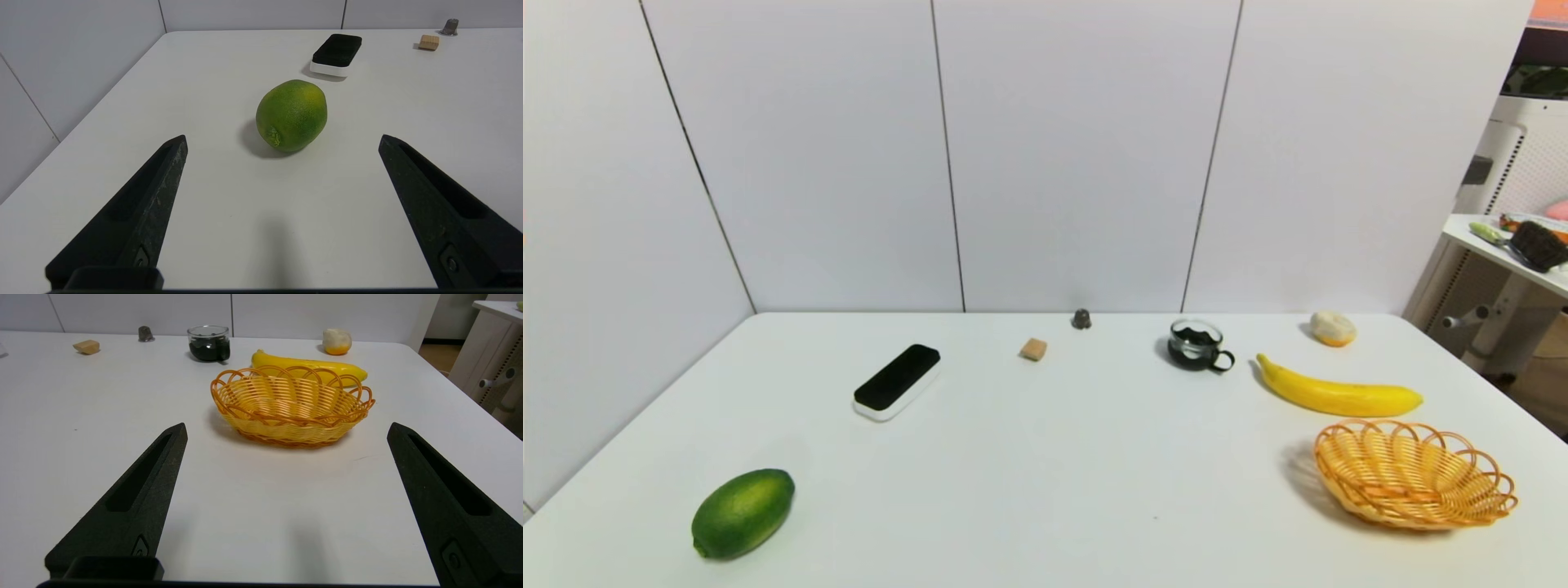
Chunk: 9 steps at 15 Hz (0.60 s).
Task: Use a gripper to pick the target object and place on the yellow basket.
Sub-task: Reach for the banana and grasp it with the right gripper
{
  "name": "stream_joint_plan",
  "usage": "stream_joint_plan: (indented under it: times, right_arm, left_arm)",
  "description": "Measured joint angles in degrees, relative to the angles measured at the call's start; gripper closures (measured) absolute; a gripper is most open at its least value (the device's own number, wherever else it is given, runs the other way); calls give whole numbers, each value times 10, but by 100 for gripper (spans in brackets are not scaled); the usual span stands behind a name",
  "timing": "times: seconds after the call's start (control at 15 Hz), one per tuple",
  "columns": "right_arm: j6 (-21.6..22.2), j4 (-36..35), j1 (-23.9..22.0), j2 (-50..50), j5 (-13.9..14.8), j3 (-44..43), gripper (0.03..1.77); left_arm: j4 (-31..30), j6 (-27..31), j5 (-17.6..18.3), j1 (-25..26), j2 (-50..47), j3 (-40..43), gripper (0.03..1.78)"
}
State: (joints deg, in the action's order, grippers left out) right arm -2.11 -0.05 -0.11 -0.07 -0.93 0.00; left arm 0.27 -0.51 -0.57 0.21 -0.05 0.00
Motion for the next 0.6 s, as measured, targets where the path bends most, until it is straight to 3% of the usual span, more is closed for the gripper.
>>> stream_joint_plan:
  times: [0.27, 0.6]
  right_arm:
    - [-33, -3, 0, 25, -2, -21, 11]
    - [-39, 2, 4, 226, -6, -206, 11]
  left_arm:
    - [0, 0, 0, 0, 0, 0, 12]
    - [0, 0, 0, 0, 0, 0, 12]
